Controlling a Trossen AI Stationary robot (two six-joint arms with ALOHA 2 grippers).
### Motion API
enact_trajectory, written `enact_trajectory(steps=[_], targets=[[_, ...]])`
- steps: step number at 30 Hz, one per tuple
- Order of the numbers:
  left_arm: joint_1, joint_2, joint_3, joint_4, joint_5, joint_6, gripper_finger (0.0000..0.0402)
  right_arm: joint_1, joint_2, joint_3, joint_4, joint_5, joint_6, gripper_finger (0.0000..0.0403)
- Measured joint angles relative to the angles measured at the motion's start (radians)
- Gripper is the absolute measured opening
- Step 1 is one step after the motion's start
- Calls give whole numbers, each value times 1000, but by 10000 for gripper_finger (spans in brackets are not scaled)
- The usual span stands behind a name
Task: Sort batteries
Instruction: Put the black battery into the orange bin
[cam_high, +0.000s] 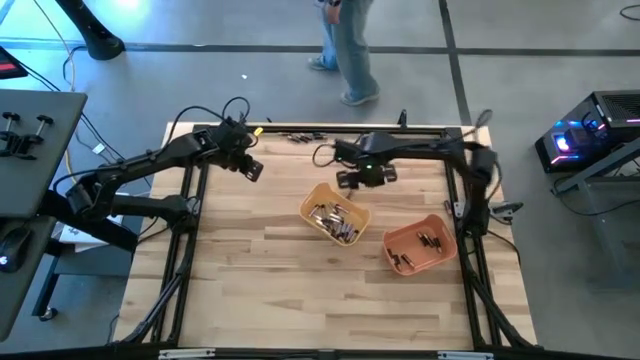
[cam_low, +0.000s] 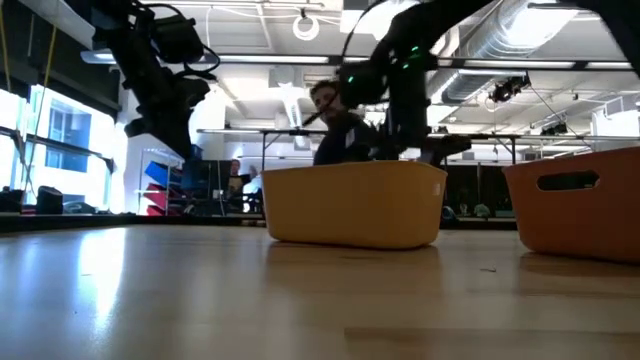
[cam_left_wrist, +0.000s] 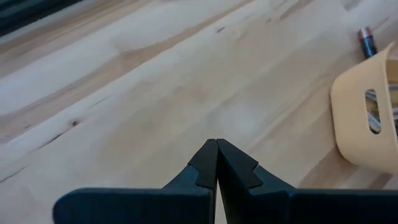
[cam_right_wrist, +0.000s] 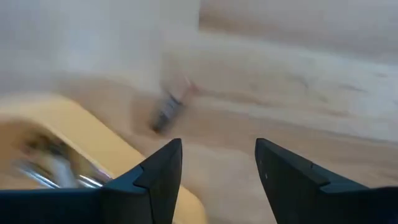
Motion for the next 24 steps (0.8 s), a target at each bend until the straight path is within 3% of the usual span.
enact_trajectory(steps=[4, 11, 24], targets=[[20, 0, 0, 39, 21, 11, 0, -6, -104, -129, 123, 26, 140, 197], [44, 0, 0, 102, 69, -20, 0, 31, -55, -213, 318, -21, 254, 197], [49, 0, 1, 106, 73, -67, 0, 37, -8, -211, 272, 14, 244, 197]])
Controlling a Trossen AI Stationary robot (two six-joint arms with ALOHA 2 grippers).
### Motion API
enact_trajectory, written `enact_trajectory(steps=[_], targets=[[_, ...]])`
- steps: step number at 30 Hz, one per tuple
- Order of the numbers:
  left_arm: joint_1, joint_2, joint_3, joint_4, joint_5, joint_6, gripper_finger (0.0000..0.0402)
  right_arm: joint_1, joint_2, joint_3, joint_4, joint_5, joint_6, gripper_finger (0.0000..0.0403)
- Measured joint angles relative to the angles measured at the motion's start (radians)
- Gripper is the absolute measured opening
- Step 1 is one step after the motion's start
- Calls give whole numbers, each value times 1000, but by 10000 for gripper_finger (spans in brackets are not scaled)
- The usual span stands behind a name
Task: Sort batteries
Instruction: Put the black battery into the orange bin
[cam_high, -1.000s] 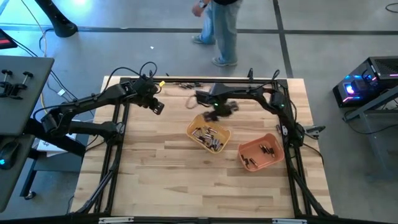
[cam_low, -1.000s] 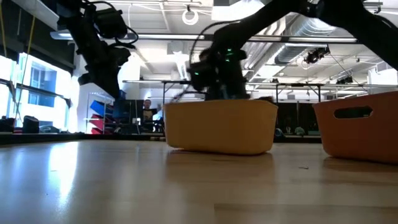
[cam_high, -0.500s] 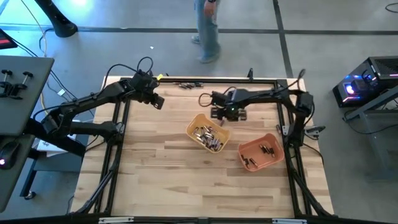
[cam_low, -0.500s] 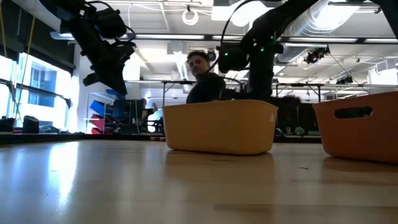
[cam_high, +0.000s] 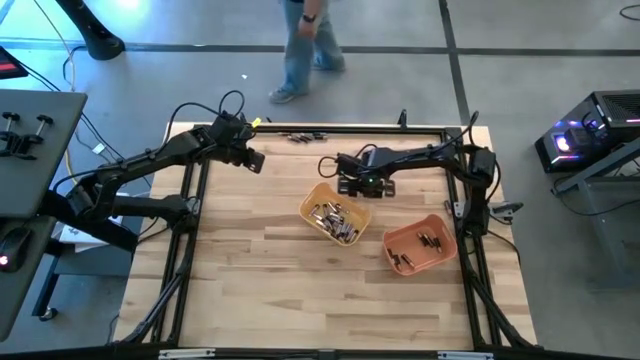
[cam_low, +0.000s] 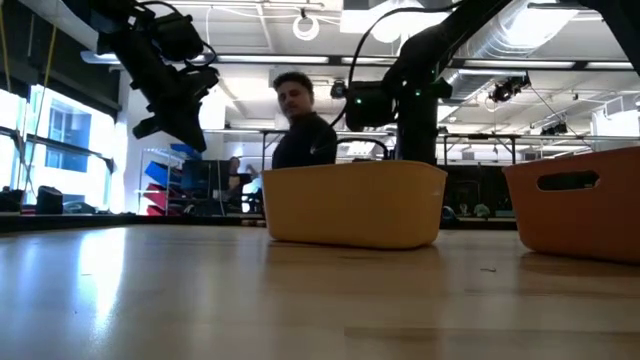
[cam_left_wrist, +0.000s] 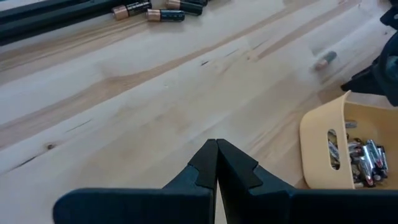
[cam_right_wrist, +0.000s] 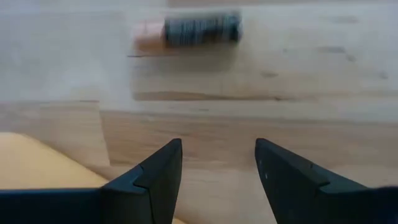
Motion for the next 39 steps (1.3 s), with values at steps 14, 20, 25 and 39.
enact_trajectory(steps=[14, 20, 25, 39], targets=[[0, 0, 0, 68, 0, -2, 0, -234, 15, 200, 19, -22, -403, 197], [0, 0, 0, 77, -6, -23, 0, -347, 167, 347, -72, -80, -515, 197], [0, 0, 0, 96, -7, -66, 0, -395, 314, 522, -113, -73, -579, 197], [-4, 0, 0, 96, -6, -134, 0, -469, 570, 949, -436, -51, -1138, 197]])
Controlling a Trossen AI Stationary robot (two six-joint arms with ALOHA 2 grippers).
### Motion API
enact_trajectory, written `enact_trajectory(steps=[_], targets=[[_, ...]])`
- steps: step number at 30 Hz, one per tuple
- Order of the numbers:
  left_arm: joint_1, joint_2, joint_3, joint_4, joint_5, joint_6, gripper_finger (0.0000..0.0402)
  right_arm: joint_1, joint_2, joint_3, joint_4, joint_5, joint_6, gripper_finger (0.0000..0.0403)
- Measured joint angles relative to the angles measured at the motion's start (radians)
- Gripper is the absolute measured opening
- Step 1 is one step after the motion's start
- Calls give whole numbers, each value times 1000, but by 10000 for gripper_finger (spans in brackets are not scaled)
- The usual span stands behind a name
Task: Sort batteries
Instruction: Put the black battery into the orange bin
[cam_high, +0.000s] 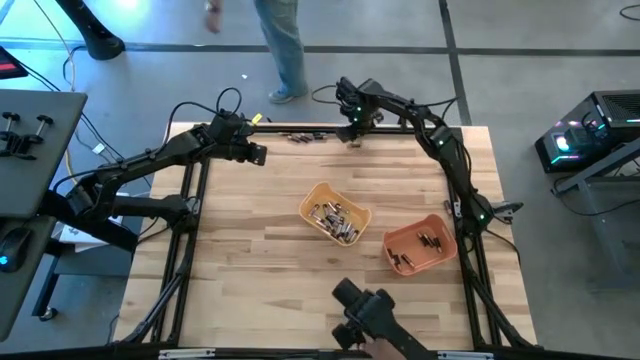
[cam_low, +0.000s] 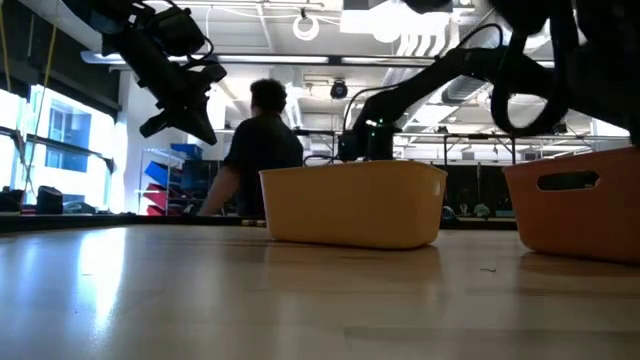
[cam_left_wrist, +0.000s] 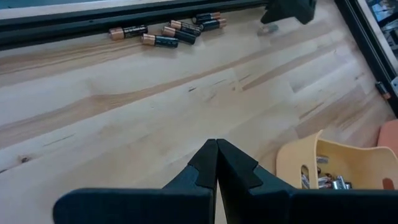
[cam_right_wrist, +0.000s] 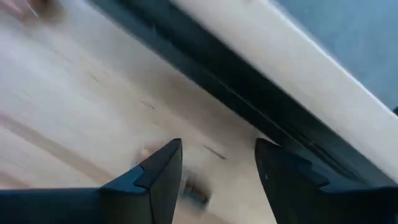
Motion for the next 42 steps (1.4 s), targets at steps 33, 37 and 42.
enact_trajectory(steps=[33, 37, 42], targets=[[-4, 0, 0, -1, -22, -41, 0, 222, -446, -607, 185, -71, -247, 197], [-4, 0, 0, -1, -24, -41, 0, 265, -499, -747, 296, -93, -264, 197], [-4, 0, 0, -1, -23, -62, 0, 333, -503, -813, 398, -31, -273, 197]])
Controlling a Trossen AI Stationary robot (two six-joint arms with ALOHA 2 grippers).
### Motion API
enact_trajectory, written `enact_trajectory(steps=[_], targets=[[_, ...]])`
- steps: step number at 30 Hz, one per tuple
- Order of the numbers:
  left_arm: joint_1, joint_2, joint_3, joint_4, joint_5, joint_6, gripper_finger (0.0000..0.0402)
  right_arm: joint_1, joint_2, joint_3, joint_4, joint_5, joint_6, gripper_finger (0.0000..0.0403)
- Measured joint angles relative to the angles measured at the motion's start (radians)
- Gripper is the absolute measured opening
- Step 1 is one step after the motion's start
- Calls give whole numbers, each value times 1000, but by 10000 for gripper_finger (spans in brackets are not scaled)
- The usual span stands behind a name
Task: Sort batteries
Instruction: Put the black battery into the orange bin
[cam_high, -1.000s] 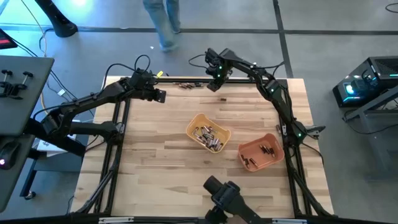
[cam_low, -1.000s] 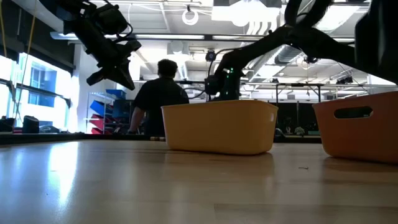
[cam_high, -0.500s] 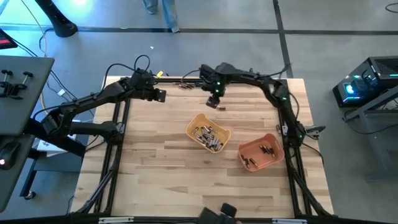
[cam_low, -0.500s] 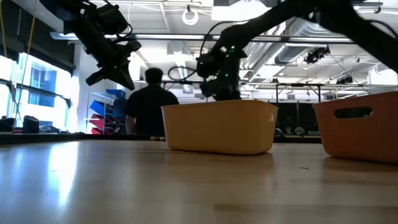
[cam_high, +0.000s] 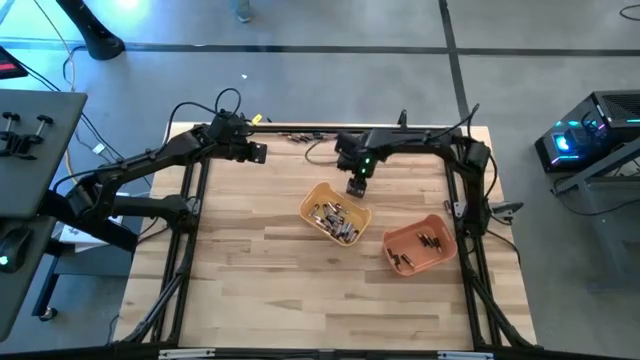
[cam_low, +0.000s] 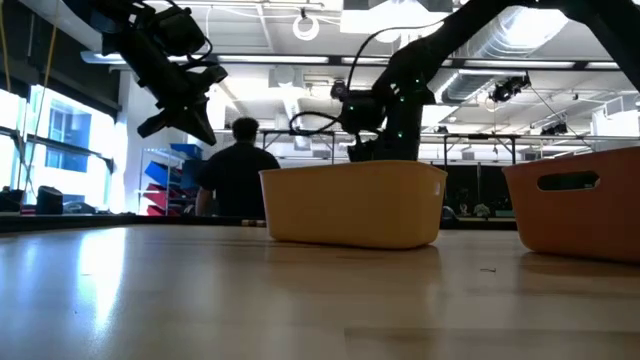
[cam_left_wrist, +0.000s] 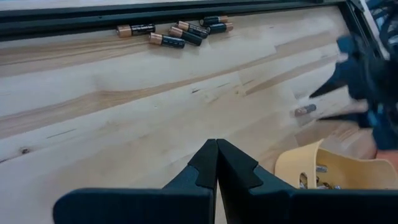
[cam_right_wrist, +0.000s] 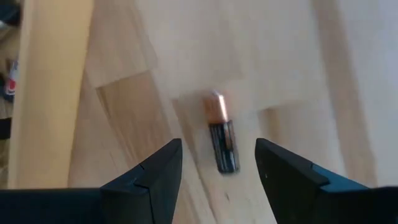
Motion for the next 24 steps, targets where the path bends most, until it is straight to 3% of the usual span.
enact_trajectory(steps=[8, 17, 24], targets=[[0, 0, 0, 0, 0, -31, 0, 53, 3, -101, 132, 57, 3, 175], [-1, 0, 0, 0, 0, -34, 0, 63, -10, -118, 170, 100, -21, 21], [-1, 0, 0, 39, 2, -34, 0, 38, -171, -100, 78, 96, 29, 19]])
